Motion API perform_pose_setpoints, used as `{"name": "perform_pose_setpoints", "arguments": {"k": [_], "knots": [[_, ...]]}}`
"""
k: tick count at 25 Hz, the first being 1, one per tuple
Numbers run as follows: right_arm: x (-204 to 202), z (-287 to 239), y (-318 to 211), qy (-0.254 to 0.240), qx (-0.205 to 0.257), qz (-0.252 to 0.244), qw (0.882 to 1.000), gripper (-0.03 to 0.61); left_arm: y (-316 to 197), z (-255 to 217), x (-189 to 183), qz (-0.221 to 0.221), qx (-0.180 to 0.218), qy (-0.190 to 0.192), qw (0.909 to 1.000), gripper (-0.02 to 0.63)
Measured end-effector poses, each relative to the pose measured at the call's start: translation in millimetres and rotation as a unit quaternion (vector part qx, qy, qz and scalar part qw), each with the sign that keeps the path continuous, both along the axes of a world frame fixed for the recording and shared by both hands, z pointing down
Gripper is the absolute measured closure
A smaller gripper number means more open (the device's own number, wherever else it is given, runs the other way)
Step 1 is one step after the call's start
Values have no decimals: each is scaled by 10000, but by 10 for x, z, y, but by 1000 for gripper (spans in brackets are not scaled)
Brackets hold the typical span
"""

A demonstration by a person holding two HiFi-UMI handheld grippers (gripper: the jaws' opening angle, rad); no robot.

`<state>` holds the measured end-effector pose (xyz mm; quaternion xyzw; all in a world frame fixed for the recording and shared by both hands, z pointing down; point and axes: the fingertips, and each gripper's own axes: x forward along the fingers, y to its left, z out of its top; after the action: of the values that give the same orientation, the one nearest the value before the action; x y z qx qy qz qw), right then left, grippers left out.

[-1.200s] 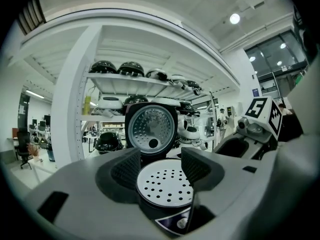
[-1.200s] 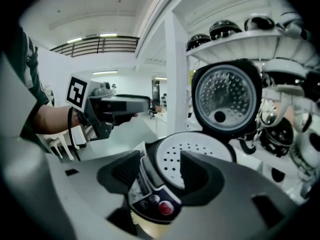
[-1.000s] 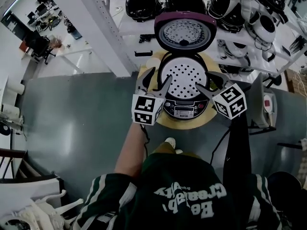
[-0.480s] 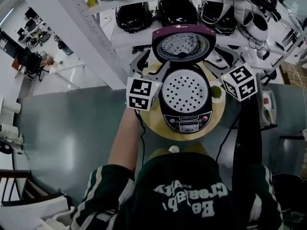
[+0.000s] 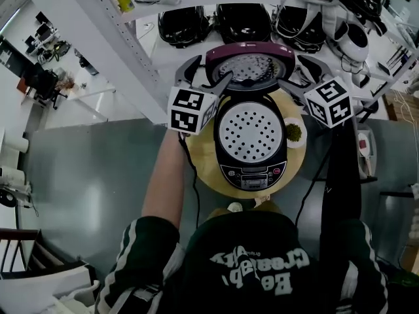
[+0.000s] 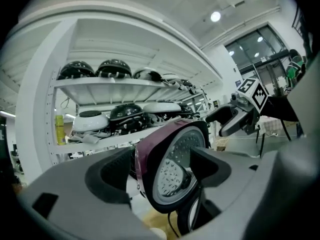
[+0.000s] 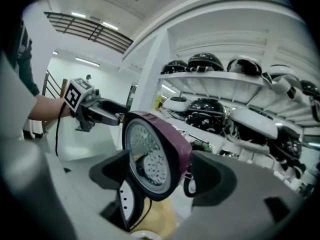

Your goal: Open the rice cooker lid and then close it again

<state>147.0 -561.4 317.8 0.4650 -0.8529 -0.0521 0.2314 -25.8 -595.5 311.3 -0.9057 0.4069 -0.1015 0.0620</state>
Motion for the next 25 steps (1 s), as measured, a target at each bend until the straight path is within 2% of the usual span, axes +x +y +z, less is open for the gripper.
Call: {"name": "perform_pose_setpoints", "arguments": {"k": [3,10,15,25], "knots": [[43,-13,-144,-71,30,-31,10000,173,-137,61,7,-65,-123,-126,9998,247],[-67,-34,-373,-99,-22,-338,9994,175,-282,18,157,56,-269,-50,9996,245],[-113,16,-370,20,-168,-465,9988,167,-298,82,247,64,-236,-398,9989,235],[-170,49,-138,92,-187,-336,9992,144,-71,49,198,225,-479,171,9985,232]]}}
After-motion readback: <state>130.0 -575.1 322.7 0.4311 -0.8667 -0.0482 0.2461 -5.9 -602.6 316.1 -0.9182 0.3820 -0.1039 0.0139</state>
